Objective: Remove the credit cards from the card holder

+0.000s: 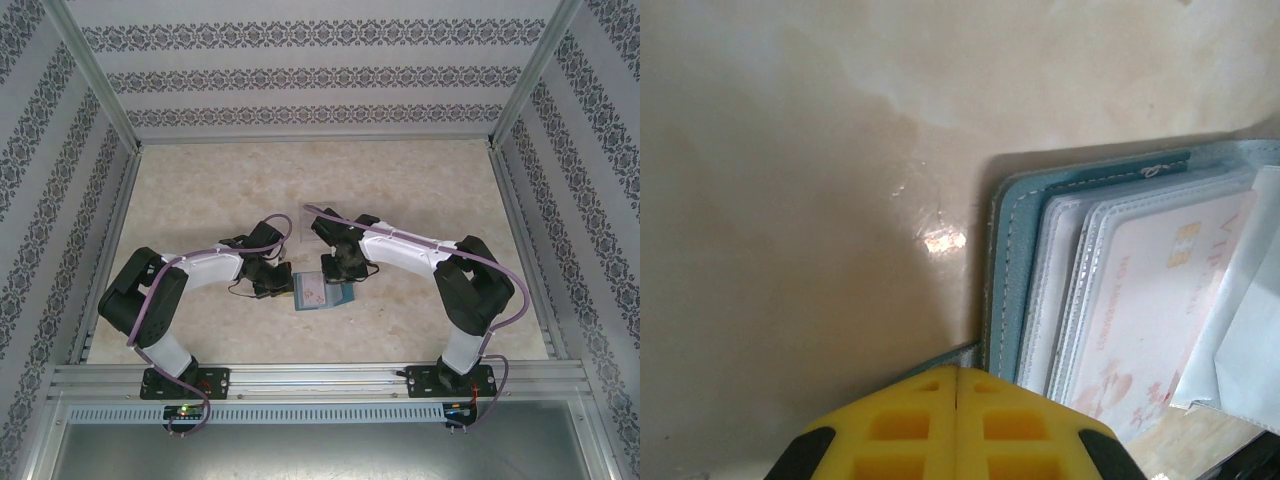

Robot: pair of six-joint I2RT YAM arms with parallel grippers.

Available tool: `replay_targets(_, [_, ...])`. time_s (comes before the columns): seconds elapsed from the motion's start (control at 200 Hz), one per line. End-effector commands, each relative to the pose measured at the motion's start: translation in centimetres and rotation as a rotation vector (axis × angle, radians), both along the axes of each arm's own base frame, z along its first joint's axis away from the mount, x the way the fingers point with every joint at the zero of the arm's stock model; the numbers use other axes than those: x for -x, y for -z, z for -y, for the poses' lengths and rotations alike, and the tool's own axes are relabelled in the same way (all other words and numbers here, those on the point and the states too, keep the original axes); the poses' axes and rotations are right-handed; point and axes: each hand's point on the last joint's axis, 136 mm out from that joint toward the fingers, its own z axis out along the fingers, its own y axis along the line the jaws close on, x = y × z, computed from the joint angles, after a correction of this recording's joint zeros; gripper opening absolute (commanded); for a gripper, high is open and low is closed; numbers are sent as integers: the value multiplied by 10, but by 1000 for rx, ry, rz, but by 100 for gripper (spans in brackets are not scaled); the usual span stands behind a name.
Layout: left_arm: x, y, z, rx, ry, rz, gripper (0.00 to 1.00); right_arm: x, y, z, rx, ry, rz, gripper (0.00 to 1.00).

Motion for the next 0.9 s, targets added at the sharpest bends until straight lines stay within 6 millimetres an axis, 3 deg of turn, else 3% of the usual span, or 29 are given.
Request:
replay_targets(0.0, [3,8,-5,-21,0,-17,3,1,-1,15,42,2,4,4])
replay_targets(0.58, [5,13,-5,-28,10,-34,3,4,24,34,157,-12,-28,4])
replay_targets(0.899, [3,12,-4,-32,15,-35,3,6,27,46,224,-22,-39,24])
